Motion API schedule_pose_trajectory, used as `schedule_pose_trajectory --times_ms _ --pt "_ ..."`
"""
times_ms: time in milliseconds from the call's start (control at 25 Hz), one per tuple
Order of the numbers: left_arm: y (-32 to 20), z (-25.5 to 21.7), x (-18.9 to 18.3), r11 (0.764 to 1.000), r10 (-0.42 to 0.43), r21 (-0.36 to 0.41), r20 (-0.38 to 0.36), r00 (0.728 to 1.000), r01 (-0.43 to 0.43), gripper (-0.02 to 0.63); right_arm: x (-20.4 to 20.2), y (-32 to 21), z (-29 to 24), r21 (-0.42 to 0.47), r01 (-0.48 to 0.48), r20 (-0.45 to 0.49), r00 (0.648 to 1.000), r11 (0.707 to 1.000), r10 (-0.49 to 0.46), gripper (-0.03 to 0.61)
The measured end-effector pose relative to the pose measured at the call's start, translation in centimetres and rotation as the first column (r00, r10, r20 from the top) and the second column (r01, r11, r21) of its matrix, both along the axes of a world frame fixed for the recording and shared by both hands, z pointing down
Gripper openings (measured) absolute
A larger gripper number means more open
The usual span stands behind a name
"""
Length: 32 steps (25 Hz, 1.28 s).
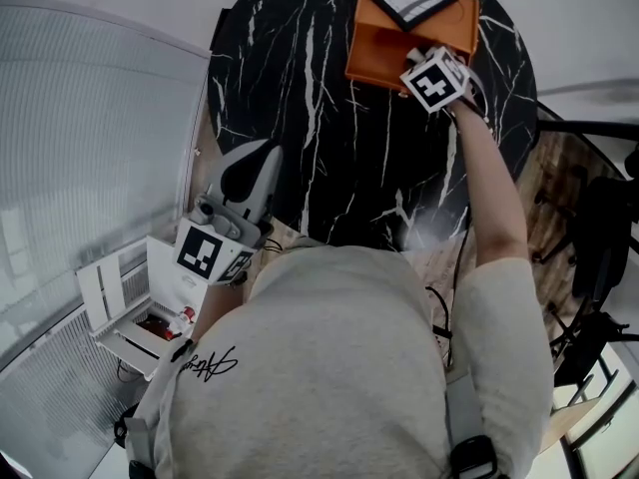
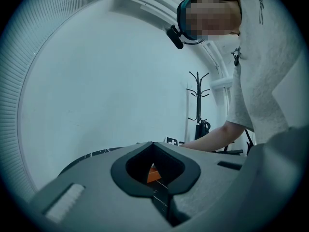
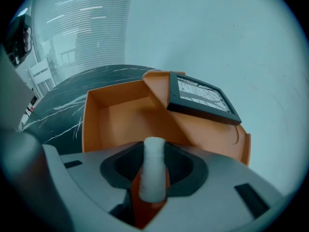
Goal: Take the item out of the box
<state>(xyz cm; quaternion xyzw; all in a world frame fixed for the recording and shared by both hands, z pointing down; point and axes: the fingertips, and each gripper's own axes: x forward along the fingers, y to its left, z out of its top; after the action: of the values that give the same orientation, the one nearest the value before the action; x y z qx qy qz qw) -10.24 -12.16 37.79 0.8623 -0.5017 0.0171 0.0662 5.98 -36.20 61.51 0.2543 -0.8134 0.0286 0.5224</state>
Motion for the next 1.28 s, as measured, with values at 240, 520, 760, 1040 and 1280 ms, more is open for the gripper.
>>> schedule_pose_trajectory --times_ms 240,520,760,1040,1280 --pt "-0.1 -0.1 0.1 1.000 0.010 0.004 -0.003 1.000 -0.010 0.002 -0.2 0.0 -0.8 0.017 -0.026 0.017 1.000 1.000 0.025 0.138" --pt "-0.1 -0.3 0.2 1.000 0.019 0.014 -0.007 1.000 -0.019 0.003 -0.6 0.6 -1.4 0.018 -0.041 0.046 0.998 0.999 0.040 0.138" --pt "0.0 -0.5 0.5 0.999 0.031 0.019 -0.008 0.999 -0.031 0.003 -1.1 0.9 -2.5 0.031 -0.060 0.077 0.995 0.998 0.057 0.138" --pt "-0.3 -0.9 0.7 0.998 0.049 0.030 -0.009 0.999 -0.048 0.003 -1.7 1.3 -4.3 0.057 -0.067 0.110 0.992 0.996 0.061 0.138" --pt "-0.5 -1.2 0.7 0.997 0.062 0.039 -0.028 0.998 -0.061 0.003 -1.8 1.5 -5.8 0.088 -0.083 0.131 0.989 0.993 0.071 0.138"
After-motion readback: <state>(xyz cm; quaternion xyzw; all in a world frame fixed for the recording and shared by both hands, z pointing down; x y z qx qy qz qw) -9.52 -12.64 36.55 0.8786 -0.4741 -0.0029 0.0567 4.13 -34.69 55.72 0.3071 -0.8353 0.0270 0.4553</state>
